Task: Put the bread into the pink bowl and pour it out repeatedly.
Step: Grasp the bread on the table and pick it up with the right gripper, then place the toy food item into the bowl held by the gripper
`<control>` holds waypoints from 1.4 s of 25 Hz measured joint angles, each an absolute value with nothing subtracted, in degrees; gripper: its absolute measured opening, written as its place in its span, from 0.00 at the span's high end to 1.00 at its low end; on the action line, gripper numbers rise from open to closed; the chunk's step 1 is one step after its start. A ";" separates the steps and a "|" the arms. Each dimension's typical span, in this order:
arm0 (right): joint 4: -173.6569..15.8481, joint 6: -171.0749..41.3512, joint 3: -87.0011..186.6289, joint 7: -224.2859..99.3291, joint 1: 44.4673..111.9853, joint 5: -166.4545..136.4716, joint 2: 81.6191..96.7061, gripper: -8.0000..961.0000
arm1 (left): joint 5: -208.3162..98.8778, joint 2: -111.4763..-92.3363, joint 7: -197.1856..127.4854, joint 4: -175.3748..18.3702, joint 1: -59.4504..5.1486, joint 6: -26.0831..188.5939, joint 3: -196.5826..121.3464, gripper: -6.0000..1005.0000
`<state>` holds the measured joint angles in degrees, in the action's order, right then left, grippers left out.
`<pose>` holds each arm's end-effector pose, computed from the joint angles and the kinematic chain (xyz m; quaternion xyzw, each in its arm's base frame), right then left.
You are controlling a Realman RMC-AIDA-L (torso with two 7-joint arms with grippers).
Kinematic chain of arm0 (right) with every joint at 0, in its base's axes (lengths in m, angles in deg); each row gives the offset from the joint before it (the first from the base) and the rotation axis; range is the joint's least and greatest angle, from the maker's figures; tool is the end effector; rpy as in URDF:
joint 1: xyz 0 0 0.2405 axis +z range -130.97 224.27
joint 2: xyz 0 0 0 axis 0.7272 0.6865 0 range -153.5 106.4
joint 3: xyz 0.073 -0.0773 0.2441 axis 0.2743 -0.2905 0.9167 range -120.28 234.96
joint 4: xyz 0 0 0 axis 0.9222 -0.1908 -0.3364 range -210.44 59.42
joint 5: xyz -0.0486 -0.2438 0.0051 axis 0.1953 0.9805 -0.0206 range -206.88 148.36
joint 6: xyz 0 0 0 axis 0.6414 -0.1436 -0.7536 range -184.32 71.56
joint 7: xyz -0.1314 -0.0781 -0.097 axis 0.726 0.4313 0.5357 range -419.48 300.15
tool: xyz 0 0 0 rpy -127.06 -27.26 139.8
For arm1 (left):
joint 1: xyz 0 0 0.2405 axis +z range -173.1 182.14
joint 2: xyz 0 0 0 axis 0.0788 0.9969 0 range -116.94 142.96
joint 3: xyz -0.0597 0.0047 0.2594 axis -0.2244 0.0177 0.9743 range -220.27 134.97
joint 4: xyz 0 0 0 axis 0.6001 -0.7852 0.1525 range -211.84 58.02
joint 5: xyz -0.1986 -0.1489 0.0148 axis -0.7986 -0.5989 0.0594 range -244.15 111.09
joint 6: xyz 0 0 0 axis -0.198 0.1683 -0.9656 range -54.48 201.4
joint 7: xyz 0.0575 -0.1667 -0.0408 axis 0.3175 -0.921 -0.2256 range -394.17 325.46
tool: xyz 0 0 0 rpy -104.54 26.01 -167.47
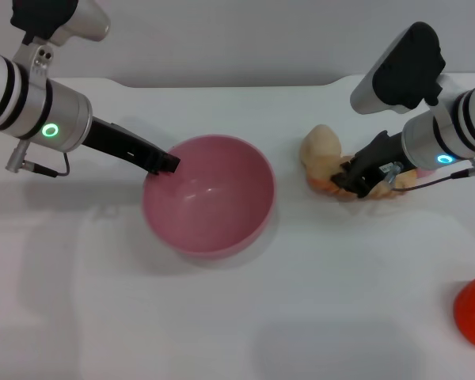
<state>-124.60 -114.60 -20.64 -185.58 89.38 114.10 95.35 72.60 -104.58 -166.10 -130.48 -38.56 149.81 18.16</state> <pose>0.2257 0.4729 -0.0881 -0.9401 0.2140 -0.1243 0.2345 -0.2142 0.4630 -0.0343 -0.9155 -0.3612 0.0295 0.1747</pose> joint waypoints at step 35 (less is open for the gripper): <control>-176.41 -130.02 -35.57 -194.74 76.90 106.04 95.97 0.86 | 72.94 -104.56 -166.11 -130.02 -38.96 149.70 18.16 0.92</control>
